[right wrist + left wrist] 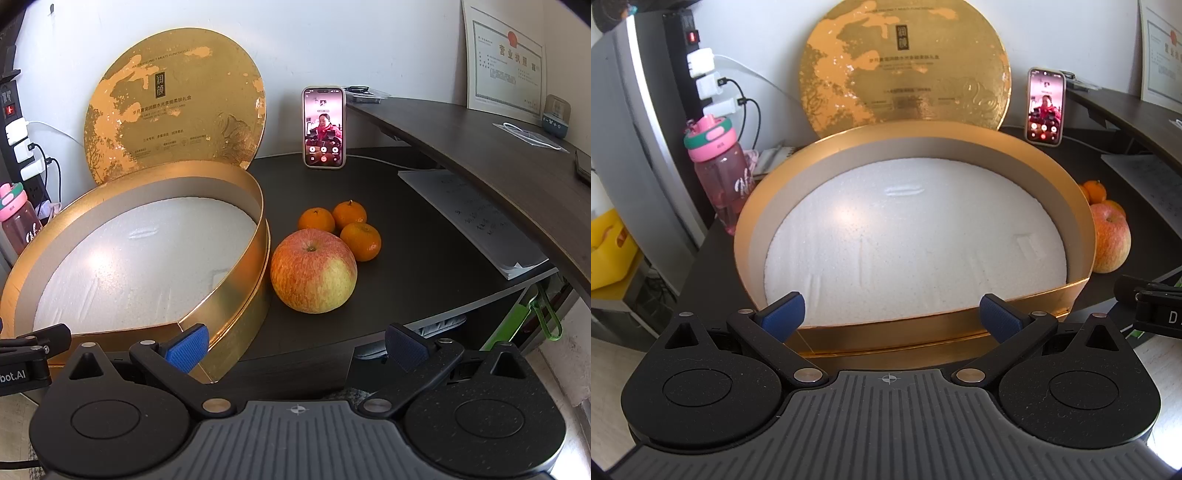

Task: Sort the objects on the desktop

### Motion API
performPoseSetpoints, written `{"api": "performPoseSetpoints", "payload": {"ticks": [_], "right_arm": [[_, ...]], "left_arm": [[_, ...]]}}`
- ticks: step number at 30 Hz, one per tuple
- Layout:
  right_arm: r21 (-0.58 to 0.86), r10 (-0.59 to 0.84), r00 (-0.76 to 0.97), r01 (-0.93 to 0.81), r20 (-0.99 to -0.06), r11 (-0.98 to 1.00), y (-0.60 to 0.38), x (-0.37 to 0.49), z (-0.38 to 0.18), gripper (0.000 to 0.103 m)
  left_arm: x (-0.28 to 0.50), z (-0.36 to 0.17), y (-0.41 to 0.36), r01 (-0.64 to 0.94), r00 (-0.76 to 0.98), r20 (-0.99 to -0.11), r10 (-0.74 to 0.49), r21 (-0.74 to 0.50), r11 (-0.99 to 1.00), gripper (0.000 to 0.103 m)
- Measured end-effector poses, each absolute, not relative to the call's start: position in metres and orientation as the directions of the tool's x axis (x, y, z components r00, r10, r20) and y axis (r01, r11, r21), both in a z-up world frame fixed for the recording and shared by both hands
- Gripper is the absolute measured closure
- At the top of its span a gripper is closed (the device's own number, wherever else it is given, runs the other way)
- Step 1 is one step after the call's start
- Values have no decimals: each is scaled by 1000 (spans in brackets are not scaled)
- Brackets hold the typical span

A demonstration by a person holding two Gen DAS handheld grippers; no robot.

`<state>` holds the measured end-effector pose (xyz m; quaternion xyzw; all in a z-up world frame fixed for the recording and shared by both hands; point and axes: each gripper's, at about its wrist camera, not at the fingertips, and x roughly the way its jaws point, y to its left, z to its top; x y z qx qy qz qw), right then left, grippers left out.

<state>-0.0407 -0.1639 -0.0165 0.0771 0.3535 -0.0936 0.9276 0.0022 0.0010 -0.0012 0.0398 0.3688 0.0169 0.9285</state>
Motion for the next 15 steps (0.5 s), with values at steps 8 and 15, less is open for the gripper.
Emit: {"api": "performPoseSetpoints", "payload": {"ticks": [8,15], "right_arm": [[76,-118,733,226,-670,971,-164,-41,-16,0],[77,-119,733,229,-670,970,-164,-41,-16,0]], "left_arm": [[2,-2,1,-4,728,-683,61,85,996,0],[1,-2,1,-5,728,-683,61,84,996,0]]}}
